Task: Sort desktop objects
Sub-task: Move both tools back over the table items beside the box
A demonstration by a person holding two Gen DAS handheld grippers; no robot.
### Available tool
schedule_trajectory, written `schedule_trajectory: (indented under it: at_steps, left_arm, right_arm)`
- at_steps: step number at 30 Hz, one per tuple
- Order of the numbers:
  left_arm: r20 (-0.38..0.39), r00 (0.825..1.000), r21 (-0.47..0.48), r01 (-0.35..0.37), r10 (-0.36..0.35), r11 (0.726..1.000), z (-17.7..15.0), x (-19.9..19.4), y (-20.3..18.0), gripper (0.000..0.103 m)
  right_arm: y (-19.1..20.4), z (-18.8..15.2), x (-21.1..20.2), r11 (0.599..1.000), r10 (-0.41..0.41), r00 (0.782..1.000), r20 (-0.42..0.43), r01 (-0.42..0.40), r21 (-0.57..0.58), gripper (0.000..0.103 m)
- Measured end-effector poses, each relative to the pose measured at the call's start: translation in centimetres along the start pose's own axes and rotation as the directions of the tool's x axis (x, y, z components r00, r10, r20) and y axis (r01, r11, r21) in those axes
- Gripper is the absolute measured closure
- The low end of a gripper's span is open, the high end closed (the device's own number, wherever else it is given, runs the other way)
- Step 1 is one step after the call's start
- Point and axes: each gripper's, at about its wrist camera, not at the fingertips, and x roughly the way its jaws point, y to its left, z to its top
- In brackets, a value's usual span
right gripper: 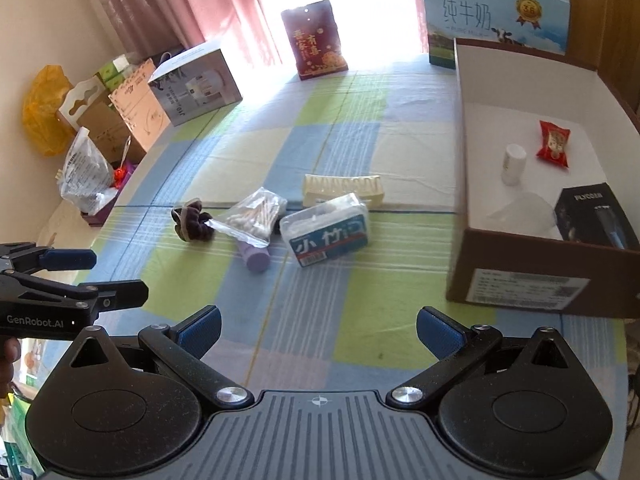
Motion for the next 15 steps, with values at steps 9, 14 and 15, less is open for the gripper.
schedule_trajectory:
  at_steps: [9, 14, 15]
  left_arm:
    - [-0.007, 1.000, -0.020, -0.012, 0.012, 1.000, 0.1, 1.3, 2.3, 0.013]
    - [-0.001, 1.000, -0.031, -0.015, 0.015, 0.999, 0.8, 2.7, 3.7, 0.013]
    - [-0.003, 1.000, -0.031, -0.018, 0.018, 0.999, 1.0, 3.1, 4.1, 0.013]
  right_arm:
    - [1.2, 0.8, 3.0, 0.999, -0.038, 0.999, -0.004, 0.038, 0.038, 0.002]
    - [1.5, 1.4, 4.8, 0.996, -0.069, 0.998, -0.002, 0.069, 0.052, 0.002]
    - [1.5, 1.6, 5.1, 0.996, -0.074, 0.997, 0.004, 0.074, 0.055, 0.002]
